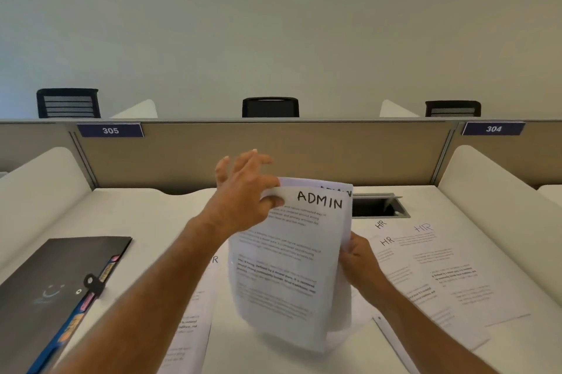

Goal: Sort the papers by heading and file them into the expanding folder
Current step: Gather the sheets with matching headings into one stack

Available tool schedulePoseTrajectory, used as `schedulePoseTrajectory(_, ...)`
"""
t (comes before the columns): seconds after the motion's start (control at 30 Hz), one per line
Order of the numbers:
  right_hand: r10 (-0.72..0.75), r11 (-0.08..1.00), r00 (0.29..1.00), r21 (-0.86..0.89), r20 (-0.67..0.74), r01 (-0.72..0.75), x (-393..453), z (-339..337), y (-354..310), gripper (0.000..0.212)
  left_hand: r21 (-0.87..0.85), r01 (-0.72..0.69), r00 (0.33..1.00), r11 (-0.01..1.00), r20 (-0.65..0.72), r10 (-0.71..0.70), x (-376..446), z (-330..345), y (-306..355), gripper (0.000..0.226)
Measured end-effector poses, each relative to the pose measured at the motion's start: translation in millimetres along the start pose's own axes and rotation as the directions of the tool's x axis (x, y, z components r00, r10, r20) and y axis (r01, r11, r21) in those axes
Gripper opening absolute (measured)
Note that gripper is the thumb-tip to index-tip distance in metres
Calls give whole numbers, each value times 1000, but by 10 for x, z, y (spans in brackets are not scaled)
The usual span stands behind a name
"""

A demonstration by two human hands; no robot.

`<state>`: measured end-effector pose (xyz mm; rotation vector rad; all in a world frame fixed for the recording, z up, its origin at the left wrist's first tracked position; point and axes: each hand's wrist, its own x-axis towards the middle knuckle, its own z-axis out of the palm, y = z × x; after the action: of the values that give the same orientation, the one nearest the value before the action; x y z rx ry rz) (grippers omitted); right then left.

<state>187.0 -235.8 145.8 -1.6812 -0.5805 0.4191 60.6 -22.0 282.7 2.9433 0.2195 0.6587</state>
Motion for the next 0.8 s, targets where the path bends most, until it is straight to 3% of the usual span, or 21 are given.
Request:
schedulePoseTrajectory(0.1, -10, 995, 997, 97, 77, 3, -48, 94, -51, 31, -28, 49, 997, 998, -51, -50, 5, 126, 29, 16)
schedulePoseTrajectory(0.2, 16, 982, 996, 189, 90, -33, -65, 144, -38, 21, -29, 95, 986, 995, -134, -98, -34, 242, 30, 15)
schedulePoseTrajectory(0.3, 29, 959, 990, 275, 138, -66, -87, 158, -27, 49, 8, 127, 968, 992, -221, -122, -66, 314, 41, 13)
schedulePoseTrajectory(0.43, -33, 977, 993, 213, 115, 8, -84, 174, -40, 20, 23, 82, 942, 996, -328, -70, -92, 355, 58, 10)
schedulePoseTrajectory(0.47, -33, 985, 996, 172, 88, 17, -67, 175, -21, 20, 1, 69, 926, 998, -372, -64, -105, 379, 43, 15)
schedulePoseTrajectory(0.53, -29, 989, 999, 145, 39, 23, -45, 167, 4, 20, -151, 118, 875, 981, -452, -175, -151, 430, -8, 55)
schedulePoseTrajectory(0.6, -35, 988, 999, 153, -5, 35, -36, 148, 4, 19, -470, 191, 810, 862, -420, -409, -246, 487, -68, 92)
schedulePoseTrajectory(0.67, -44, 988, 998, 145, -37, 49, -25, 129, -1, 18, -760, 255, 802, 598, -179, -570, -362, 571, -105, 100)
schedulePoseTrajectory(0.73, -48, 990, 997, 128, -58, 55, -1, 123, 10, 17, -894, 303, 817, 331, 65, -573, -440, 697, -126, 74)
schedulePoseTrajectory(0.77, -52, 991, 997, 119, -64, 59, 9, 125, 11, 17, -899, 312, 817, 307, 89, -570, -462, 764, -124, 55)
schedulePoseTrajectory(0.8, -59, 991, 996, 118, -70, 67, 15, 132, 5, 16, -889, 302, 817, 345, 54, -574, -479, 823, -111, 38)
